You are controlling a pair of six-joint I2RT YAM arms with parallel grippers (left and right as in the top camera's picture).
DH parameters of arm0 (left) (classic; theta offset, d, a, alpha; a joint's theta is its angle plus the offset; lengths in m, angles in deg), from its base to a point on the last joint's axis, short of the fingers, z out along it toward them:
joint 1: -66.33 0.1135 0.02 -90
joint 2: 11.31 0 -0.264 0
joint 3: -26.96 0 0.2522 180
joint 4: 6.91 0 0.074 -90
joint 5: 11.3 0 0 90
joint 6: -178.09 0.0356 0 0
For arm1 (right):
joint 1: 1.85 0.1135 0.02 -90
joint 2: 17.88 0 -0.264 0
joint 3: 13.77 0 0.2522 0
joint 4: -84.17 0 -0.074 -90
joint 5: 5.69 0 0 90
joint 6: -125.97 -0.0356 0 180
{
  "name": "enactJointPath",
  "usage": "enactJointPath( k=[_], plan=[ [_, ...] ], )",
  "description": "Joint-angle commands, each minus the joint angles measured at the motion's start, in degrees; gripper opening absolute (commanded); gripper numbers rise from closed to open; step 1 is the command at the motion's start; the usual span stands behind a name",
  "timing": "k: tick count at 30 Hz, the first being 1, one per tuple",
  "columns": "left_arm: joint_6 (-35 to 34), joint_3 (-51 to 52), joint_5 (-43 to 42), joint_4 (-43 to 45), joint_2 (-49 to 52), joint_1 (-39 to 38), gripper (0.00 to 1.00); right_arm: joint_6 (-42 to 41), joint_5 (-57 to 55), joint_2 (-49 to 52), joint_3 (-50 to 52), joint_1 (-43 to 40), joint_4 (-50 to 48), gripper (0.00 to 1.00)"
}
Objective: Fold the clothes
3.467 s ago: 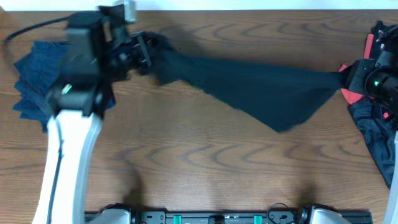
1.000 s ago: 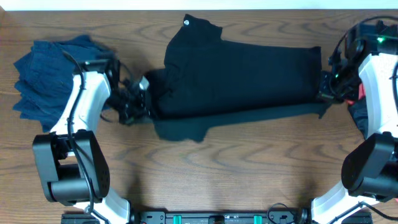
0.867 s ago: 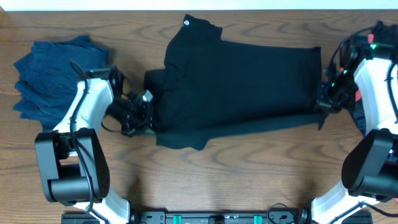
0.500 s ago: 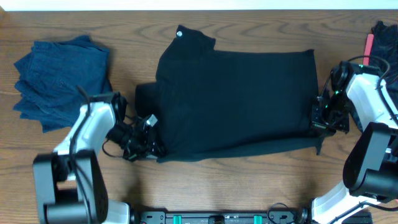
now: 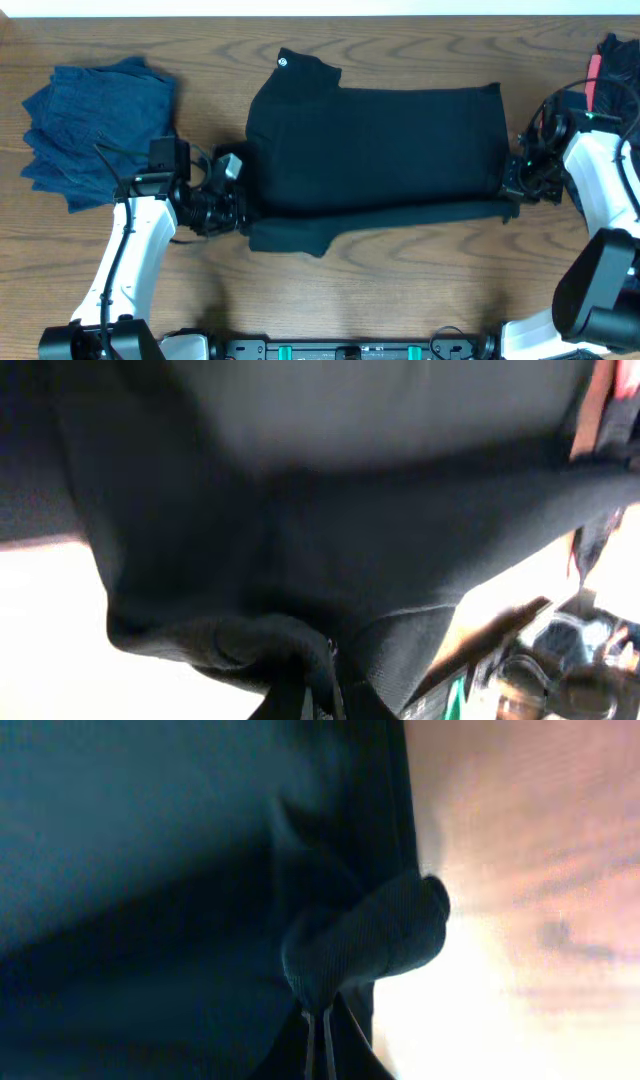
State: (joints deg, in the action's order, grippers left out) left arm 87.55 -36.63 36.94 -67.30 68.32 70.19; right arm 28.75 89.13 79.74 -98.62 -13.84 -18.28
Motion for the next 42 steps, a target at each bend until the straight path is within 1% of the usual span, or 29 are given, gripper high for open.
enactJointPath(
  k=[1,5,9,15,19,24,28,31,33,34,35,36,38,40,42],
  plan=[
    [-8.7,-0.04,0.0,4.31,-0.22,0.09,0.06,-0.85,3.21,-0.74,-0.09,-0.57,-2.91,0.01],
    [-12.39,-0.04,0.02,10.88,0.0,0.09,0.06,-0.85,4.48,-0.63,-0.09,-0.31,-6.32,0.01],
    [-14.64,-0.04,0.37,14.8,1.31,0.09,0.06,-0.85,4.46,-0.52,-0.09,-0.31,-7.98,0.01],
    [-14.82,-0.04,0.55,18.75,4.57,0.09,0.06,-0.85,4.48,-0.5,-0.07,-0.31,-11.61,0.01],
    [-14.82,-0.04,2.71,23.61,6.97,0.07,0.06,-0.85,4.48,-0.5,-0.07,-0.31,-14.36,0.01],
    [-14.82,-0.04,2.82,29.33,8.74,0.07,0.06,-0.87,4.48,-0.48,-0.07,-0.31,-16.46,0.02],
    [-14.82,-0.04,2.89,30.97,9.77,0.07,0.06,-0.87,4.48,-0.48,-0.04,-0.17,-17.16,0.03],
    [-14.82,-0.04,3.89,31.41,10.49,0.07,0.06,-0.87,4.48,-0.48,-0.04,0.44,-18.08,0.07],
    [-14.82,-0.04,3.87,32.28,10.73,0.07,0.06,-0.87,4.48,-0.48,-0.04,0.92,-18.73,0.15],
    [-14.82,-0.04,3.89,32.81,10.73,0.07,0.08,-0.87,4.48,-0.48,-0.04,1.18,-19.08,0.21],
    [-14.82,-0.04,3.87,33.53,10.73,0.07,0.37,-0.87,4.46,-0.48,-0.04,1.44,-19.45,0.27],
    [-14.82,-0.04,3.87,33.99,10.73,0.07,0.57,-0.87,4.46,-0.48,-0.04,1.66,-19.74,0.31],
    [-14.82,-0.04,3.87,34.29,10.73,0.07,0.81,-0.87,4.46,-0.48,-0.04,2.08,-20.33,0.4],
    [-14.82,-0.04,3.85,33.59,10.73,0.07,0.86,-0.87,4.46,-0.48,-0.04,2.21,-20.37,0.4],
    [-14.8,-0.04,3.85,32.26,10.73,0.07,0.88,-0.87,4.44,-0.48,-0.02,2.23,-20.0,0.4]
  ],
)
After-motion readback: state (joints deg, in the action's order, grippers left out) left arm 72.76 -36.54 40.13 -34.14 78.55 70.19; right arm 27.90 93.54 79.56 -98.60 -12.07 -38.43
